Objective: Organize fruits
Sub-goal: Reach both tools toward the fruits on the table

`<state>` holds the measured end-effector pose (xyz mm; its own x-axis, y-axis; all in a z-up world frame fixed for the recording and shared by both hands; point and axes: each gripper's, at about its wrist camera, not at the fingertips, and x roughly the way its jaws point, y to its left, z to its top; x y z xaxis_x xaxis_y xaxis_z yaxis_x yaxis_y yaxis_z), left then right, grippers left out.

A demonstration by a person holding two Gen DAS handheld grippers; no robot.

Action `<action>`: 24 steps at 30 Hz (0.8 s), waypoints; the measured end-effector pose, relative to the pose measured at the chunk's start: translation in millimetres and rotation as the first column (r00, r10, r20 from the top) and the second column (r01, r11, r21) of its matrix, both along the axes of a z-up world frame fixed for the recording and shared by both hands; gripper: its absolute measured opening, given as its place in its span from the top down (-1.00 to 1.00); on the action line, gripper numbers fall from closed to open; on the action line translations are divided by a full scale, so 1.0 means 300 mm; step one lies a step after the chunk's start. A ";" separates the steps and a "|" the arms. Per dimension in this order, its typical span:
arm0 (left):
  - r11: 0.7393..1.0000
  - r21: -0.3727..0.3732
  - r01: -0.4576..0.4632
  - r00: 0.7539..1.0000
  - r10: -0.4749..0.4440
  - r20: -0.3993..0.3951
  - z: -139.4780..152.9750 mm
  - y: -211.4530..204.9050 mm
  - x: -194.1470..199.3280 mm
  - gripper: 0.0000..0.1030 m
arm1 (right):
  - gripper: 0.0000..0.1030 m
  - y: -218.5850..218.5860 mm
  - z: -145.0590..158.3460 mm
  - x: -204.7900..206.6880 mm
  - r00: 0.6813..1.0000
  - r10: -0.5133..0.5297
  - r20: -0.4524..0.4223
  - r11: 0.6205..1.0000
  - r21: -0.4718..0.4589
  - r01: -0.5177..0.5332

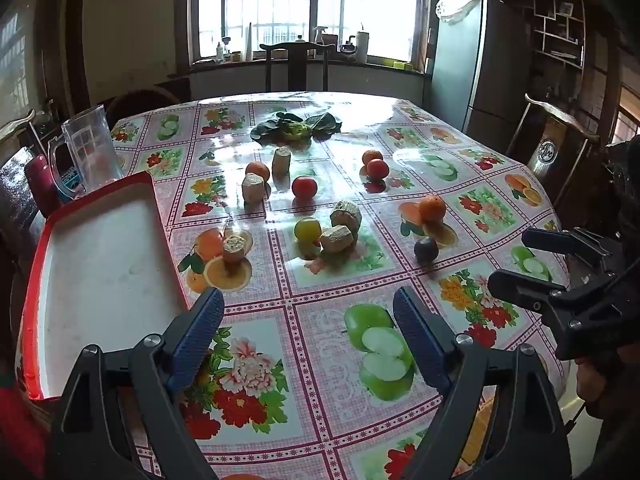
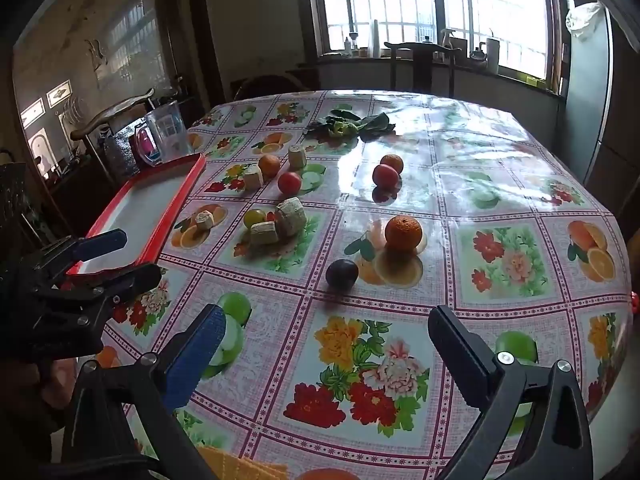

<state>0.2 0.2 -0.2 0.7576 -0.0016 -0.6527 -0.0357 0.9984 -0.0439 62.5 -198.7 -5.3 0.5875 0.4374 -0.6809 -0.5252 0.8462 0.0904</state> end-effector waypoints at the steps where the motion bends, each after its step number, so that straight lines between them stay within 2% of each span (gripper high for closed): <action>1: 1.000 -0.001 0.000 1.000 0.000 -0.001 0.000 0.000 0.001 -0.69 | -0.97 0.001 0.000 0.000 1.000 -0.003 0.001 1.000 -0.001 0.003; 20: 1.000 -0.021 -0.004 1.000 0.003 -0.023 -0.033 0.014 0.029 -0.69 | -0.97 0.009 -0.032 0.030 1.000 0.004 -0.015 1.000 0.011 -0.004; 24: 0.999 -0.041 -0.005 0.999 0.003 -0.037 -0.046 0.019 0.056 -0.69 | -0.84 0.014 -0.048 0.054 0.999 0.002 -0.048 1.000 0.009 -0.002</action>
<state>17.0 6.0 -14.1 0.7328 -0.0258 -0.6800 -0.0420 0.9957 -0.0830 78.8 -194.5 -19.6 0.5532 0.4450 -0.7042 -0.5219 0.8440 0.1234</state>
